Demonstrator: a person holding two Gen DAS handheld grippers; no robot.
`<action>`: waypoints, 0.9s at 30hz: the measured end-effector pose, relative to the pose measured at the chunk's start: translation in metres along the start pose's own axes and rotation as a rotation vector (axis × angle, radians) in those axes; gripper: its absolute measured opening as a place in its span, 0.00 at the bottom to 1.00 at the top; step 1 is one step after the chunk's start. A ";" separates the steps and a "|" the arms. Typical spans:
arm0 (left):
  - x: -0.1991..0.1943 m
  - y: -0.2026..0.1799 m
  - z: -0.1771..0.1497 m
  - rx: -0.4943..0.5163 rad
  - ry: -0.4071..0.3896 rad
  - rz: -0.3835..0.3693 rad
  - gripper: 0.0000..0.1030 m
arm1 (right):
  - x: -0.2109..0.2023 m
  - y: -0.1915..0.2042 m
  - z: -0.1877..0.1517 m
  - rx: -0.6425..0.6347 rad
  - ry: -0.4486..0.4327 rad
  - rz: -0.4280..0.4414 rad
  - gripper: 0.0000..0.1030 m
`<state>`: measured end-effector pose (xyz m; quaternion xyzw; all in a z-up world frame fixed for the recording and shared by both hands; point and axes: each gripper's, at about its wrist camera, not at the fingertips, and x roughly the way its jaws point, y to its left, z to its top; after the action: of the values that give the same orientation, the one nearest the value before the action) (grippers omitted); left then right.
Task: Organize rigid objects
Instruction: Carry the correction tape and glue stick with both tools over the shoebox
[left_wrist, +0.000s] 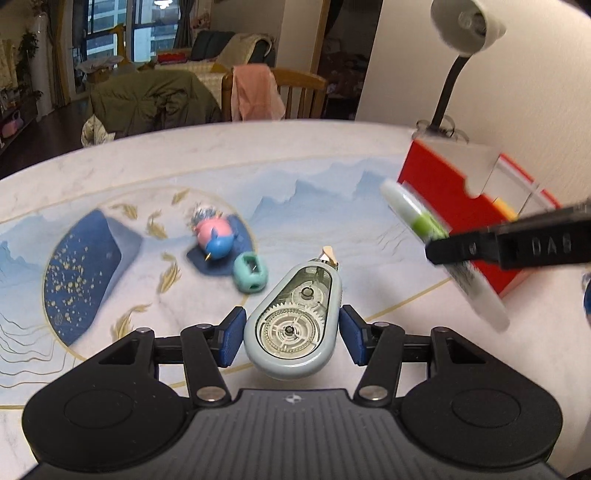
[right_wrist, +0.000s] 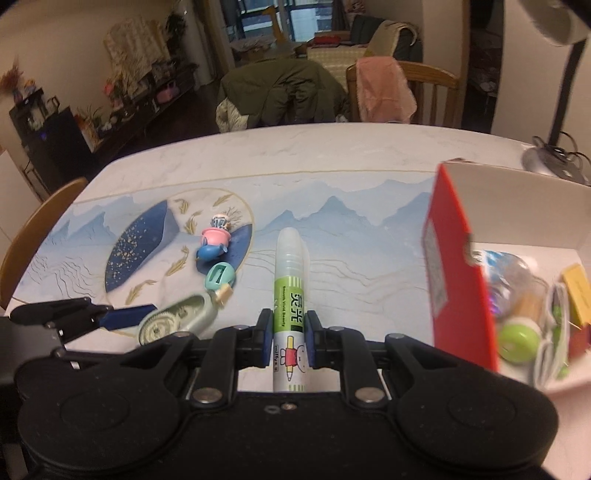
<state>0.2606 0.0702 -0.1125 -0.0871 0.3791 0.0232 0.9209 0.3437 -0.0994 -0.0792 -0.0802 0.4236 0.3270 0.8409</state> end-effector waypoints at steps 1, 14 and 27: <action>-0.004 -0.003 0.002 -0.002 -0.007 -0.003 0.53 | -0.006 -0.001 -0.002 0.006 -0.005 -0.001 0.16; -0.034 -0.069 0.033 0.051 -0.087 -0.053 0.53 | -0.074 -0.048 -0.013 0.088 -0.116 -0.041 0.16; -0.023 -0.157 0.069 0.120 -0.132 -0.077 0.53 | -0.109 -0.133 -0.020 0.157 -0.190 -0.083 0.16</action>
<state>0.3092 -0.0711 -0.0262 -0.0448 0.3146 -0.0293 0.9477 0.3660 -0.2630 -0.0272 -0.0004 0.3628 0.2639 0.8937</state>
